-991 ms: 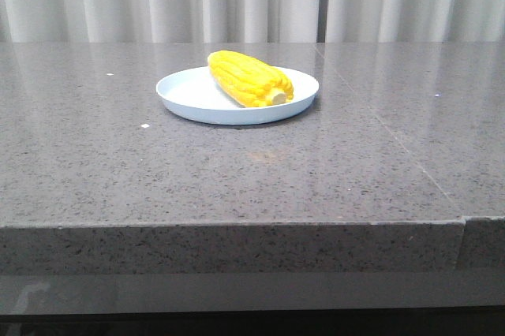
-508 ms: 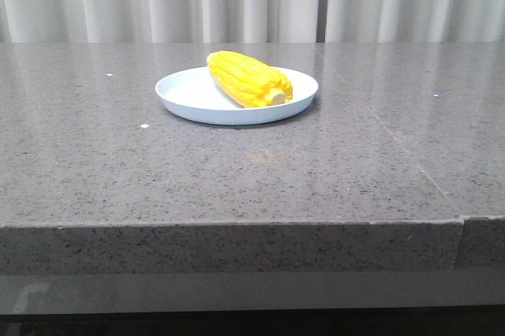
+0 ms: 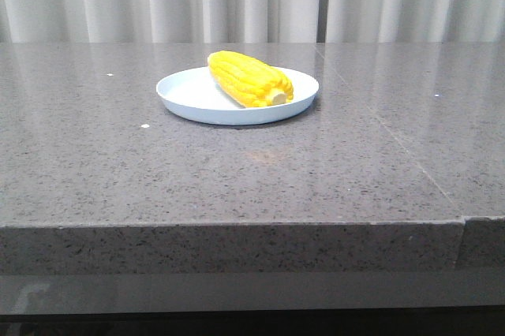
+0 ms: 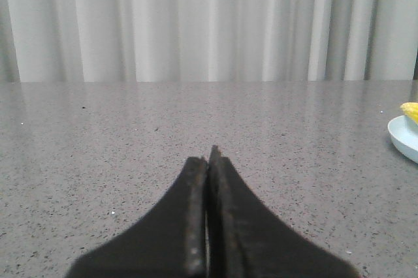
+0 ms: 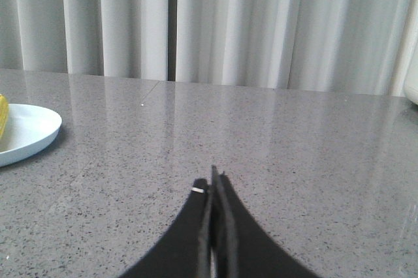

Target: Place corn on plate with both arms

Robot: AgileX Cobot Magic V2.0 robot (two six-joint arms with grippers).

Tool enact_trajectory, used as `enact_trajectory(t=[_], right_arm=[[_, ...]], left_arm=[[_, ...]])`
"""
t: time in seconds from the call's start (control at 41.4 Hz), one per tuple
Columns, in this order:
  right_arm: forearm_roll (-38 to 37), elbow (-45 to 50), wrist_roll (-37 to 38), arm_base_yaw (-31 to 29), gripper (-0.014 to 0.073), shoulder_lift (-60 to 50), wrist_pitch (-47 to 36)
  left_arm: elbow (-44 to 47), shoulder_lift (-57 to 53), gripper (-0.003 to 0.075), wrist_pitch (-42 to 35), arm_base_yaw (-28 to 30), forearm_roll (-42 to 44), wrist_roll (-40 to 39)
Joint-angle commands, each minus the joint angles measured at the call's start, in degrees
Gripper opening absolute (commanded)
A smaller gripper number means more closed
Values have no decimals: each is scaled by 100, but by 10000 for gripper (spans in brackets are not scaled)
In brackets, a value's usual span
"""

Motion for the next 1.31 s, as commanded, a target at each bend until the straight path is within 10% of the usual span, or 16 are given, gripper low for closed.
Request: enact_trajectory(t=[0.0,1.282], right_arm=[[-50,-95,-49,-39,-68,-75,-510],[130,-95,296,-39,-68,-75,-356]], left_arm=[[11,-117,-20,-450,8,-77,-59],[11,-117,-20,-450,8,-77,-59]])
